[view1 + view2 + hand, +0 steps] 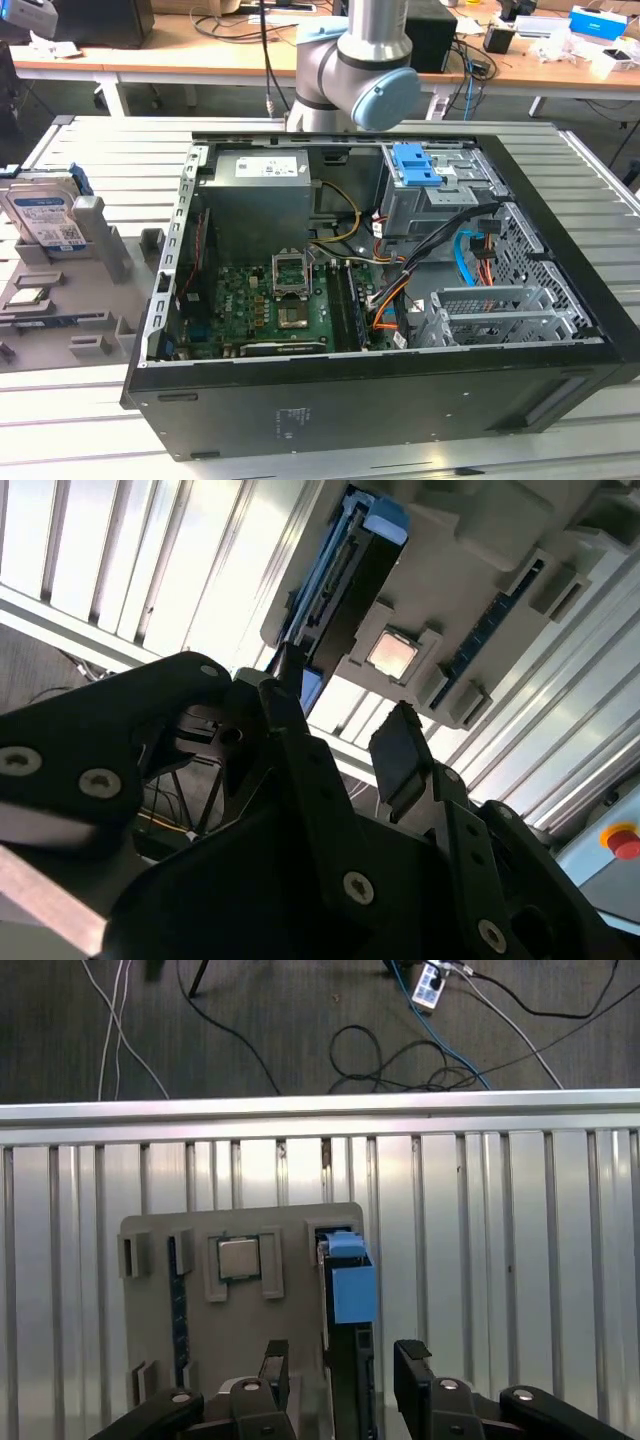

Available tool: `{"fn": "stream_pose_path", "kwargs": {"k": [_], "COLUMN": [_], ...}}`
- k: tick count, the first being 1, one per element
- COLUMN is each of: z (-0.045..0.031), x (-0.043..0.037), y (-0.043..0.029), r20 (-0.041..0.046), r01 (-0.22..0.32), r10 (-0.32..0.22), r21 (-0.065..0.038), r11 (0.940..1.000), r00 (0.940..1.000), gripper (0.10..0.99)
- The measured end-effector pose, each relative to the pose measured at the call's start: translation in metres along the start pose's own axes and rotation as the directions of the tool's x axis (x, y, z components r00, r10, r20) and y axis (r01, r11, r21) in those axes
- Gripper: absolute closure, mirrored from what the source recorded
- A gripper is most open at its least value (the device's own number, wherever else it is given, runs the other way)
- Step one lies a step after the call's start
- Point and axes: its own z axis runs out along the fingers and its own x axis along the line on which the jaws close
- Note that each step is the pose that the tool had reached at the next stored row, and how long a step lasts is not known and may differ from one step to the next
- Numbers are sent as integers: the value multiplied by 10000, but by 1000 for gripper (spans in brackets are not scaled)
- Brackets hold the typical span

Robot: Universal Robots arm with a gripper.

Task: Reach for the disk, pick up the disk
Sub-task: 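Pick up the disk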

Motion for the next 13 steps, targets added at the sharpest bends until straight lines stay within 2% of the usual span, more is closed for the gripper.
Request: {"fn": "stream_pose_path", "kwargs": {"k": [5,8,11,13], "z": [76,156,295,359], "x": [-32,-31,-29,-30], "y": [-1,48,116,150], "r20": [2,0,-2,-6], "r01": [-85,-84,-50,55], "r10": [85,84,50,-55], "r21": [-1,-1,-1,-1], "r11": [10000,10000,10000,10000], "r00": [10000,10000,10000,10000], "gripper": [545,545,545,545]}}
